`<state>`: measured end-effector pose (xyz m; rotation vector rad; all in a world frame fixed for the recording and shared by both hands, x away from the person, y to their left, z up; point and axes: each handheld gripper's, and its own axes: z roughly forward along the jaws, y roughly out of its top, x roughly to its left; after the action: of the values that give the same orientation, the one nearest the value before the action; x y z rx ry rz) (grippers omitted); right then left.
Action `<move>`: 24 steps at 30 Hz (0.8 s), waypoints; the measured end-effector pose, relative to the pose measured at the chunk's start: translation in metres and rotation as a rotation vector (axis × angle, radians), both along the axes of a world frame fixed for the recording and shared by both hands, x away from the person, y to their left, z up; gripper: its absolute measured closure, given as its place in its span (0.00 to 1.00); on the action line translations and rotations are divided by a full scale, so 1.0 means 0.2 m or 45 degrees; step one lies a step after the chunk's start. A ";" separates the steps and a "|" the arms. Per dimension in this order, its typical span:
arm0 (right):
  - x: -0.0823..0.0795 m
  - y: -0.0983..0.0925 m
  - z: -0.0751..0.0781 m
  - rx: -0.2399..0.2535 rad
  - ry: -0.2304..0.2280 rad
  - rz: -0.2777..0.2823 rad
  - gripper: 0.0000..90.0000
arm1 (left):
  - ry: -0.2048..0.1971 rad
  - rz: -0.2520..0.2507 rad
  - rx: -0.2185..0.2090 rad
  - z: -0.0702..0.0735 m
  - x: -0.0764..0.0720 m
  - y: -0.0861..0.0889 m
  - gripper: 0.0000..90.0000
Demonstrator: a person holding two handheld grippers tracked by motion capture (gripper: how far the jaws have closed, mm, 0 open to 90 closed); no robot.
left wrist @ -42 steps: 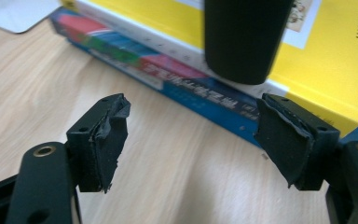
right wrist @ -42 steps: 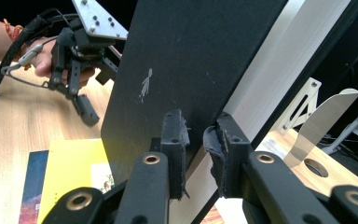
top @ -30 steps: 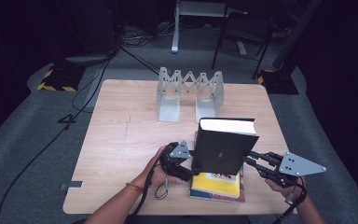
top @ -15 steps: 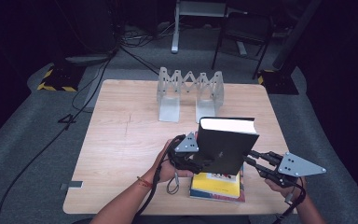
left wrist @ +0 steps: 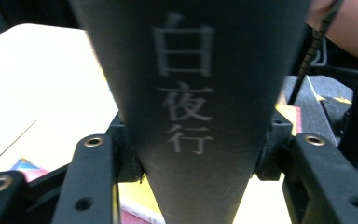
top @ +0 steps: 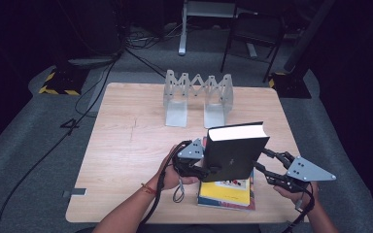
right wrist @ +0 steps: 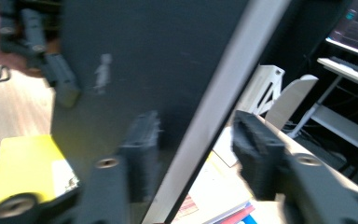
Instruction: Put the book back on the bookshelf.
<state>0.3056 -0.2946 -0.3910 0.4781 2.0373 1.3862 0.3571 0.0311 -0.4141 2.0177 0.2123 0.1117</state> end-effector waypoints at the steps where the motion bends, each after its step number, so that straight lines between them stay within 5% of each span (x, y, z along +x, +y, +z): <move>1: 0.01 0.00 0.00 0.014 0.028 0.006 0.45 | -0.026 -0.012 0.018 0.00 -0.02 0.00 0.55; 4: 0.02 0.01 0.00 0.011 0.083 0.029 0.34 | -0.053 -0.015 0.037 0.01 -0.04 0.00 0.57; 8: 0.02 0.05 -0.01 0.015 0.079 0.060 0.43 | -0.052 0.014 0.024 0.01 -0.04 -0.01 0.56; 19: 0.02 0.07 -0.02 0.034 0.077 0.050 0.46 | -0.078 0.055 -0.012 0.04 -0.05 -0.06 0.52; 24: 0.02 0.06 -0.02 0.037 0.076 0.048 0.46 | -0.076 0.065 -0.079 0.09 -0.03 -0.08 0.52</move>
<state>0.3102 -0.2818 -0.3942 0.5017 2.0860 1.4419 0.3502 0.0148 -0.3955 1.9451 0.2266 0.1955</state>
